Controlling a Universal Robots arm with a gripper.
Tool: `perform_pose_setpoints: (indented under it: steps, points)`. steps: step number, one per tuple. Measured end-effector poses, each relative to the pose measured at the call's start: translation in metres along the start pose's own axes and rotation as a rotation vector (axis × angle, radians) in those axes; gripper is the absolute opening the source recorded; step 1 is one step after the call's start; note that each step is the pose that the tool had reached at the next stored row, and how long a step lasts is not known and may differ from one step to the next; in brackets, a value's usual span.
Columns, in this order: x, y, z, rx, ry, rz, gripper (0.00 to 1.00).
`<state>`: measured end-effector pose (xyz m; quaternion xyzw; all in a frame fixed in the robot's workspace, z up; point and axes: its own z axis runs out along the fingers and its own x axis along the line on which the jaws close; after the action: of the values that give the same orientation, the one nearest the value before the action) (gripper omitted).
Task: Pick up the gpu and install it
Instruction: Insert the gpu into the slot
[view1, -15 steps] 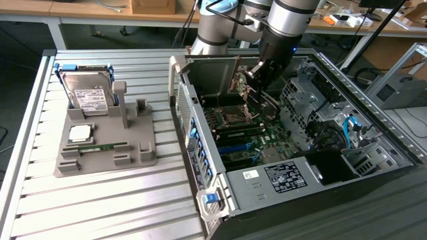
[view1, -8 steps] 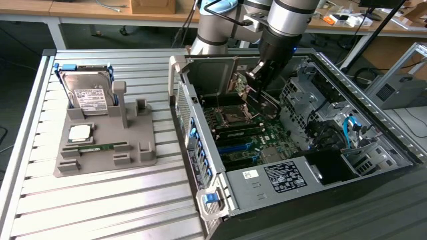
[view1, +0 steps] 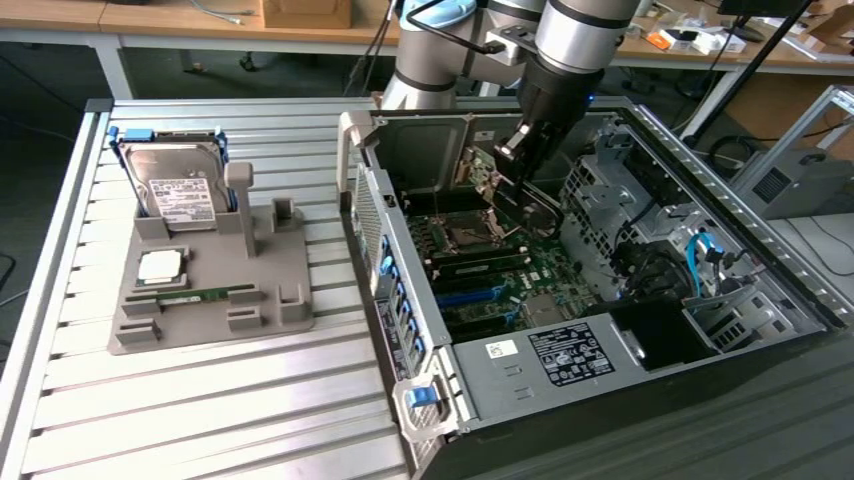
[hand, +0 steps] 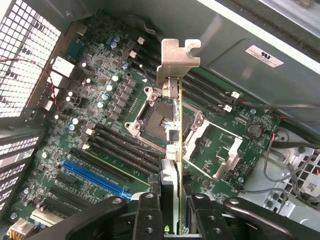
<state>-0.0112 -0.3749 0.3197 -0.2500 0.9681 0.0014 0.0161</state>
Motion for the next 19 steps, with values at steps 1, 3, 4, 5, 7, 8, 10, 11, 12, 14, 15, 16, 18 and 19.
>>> perform_pose_setpoints:
  steps: [1,3,4,5,7,8,10,11,12,14,15,16,18,19]
  points:
    - [0.0,0.0,0.0,-0.0001,0.0,-0.002,0.27]
    - [0.0,0.0,0.0,-0.0002,0.0,-0.005,0.27]
    - [0.0,0.0,0.0,-0.0002,0.0,-0.006,0.27]
    - [0.0,0.0,0.0,-0.0003,0.0,-0.008,0.27]
    - [0.0,0.0,0.0,-0.0004,-0.0001,-0.011,0.27]
    - [0.0,0.0,0.0,-0.0004,-0.0001,-0.013,0.27]
    - [0.0,0.0,0.0,-0.0005,-0.0001,-0.017,0.27]
    - [0.0,0.0,0.0,-0.0007,-0.0001,-0.02,0.27]
    - [0.0,0.0,0.0,-0.0007,-0.0001,-0.021,0.27]
    - [0.0,0.0,0.0,-0.0009,-0.0002,-0.026,0.27]
    - [0.0,0.0,0.0,-0.0009,-0.0001,-0.028,0.27]
    - [0.0,0.0,0.0,-0.001,-0.0002,-0.03,0.27]
    - [0.0,0.0,0.0,-0.0011,-0.0002,-0.034,0.27]
    - [0.0,0.0,0.0,-0.0012,-0.0002,-0.038,0.27]
